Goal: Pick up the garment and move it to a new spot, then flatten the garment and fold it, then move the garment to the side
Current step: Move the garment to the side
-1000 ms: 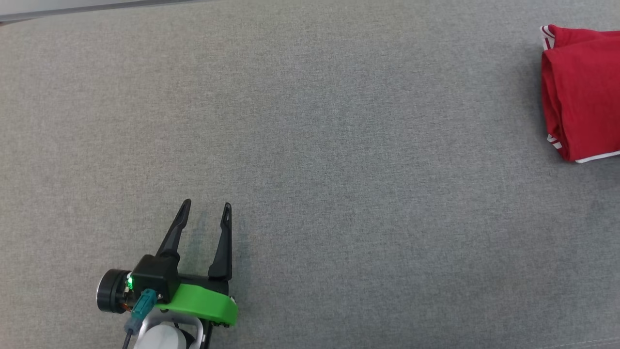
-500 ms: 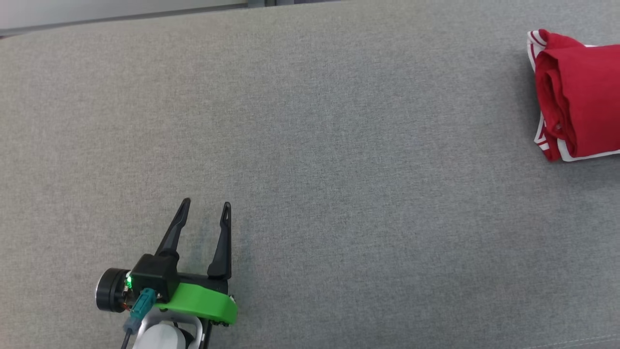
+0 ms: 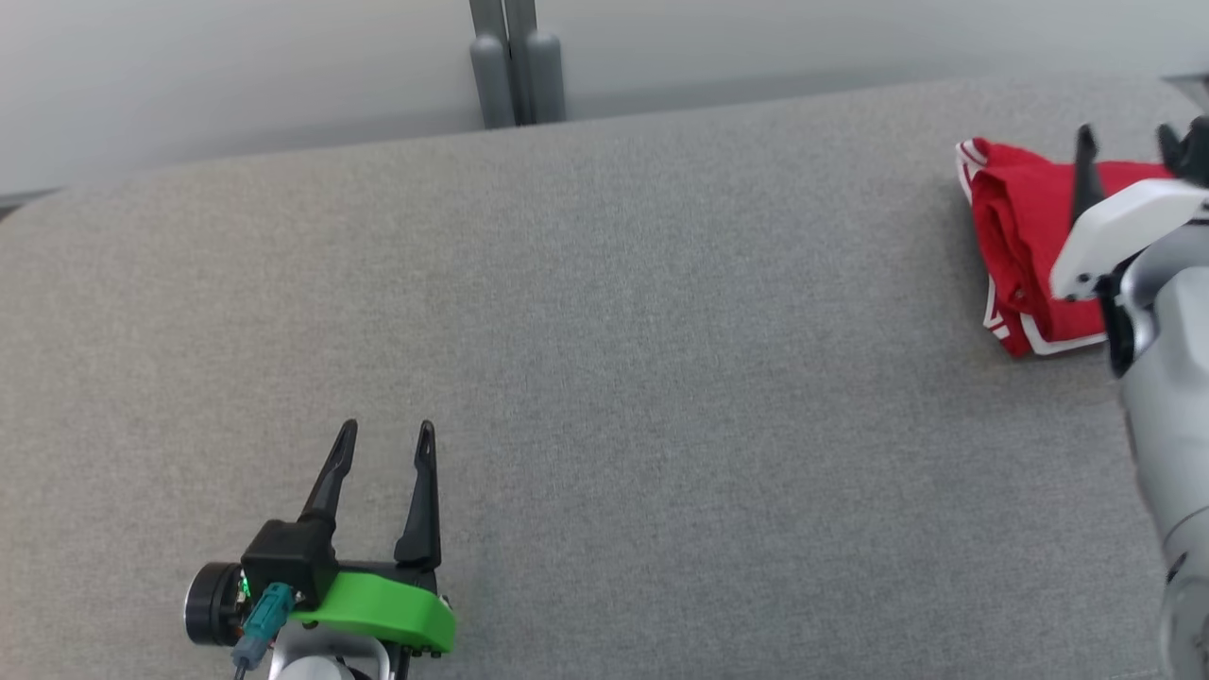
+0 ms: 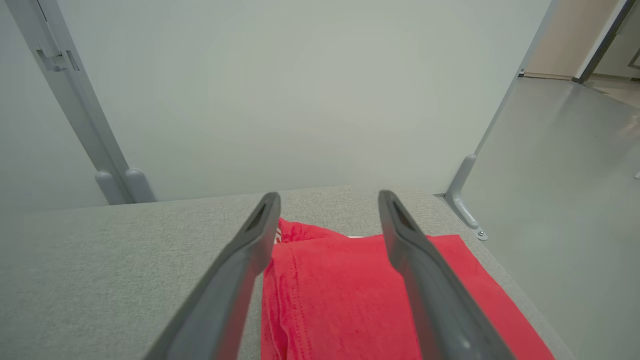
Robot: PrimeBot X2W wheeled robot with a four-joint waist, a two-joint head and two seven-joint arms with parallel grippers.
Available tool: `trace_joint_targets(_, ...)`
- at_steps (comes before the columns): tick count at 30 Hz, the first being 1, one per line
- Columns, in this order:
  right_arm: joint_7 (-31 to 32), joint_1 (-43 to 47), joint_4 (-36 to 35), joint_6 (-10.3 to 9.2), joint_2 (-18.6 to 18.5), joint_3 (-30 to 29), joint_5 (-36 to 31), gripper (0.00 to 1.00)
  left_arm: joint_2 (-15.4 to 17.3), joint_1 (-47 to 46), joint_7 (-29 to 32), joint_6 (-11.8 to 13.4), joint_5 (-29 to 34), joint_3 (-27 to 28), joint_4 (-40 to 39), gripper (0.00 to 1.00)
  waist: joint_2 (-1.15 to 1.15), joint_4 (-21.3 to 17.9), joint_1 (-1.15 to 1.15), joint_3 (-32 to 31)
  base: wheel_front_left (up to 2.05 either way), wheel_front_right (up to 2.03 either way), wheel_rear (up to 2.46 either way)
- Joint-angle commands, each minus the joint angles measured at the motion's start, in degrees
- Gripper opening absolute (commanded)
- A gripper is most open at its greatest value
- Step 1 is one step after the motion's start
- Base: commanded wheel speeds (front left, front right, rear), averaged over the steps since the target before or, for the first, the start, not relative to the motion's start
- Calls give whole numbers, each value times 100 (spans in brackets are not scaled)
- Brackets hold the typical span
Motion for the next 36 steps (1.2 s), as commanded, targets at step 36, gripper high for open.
trace_joint_targets(36, -35, 5281, -4810, -3, 1178, 1840, 2466, 100, -40, 590, -17, 598, -327, 343, 772, 100, 0, 170, 0, -1355, 0, 0, 0)
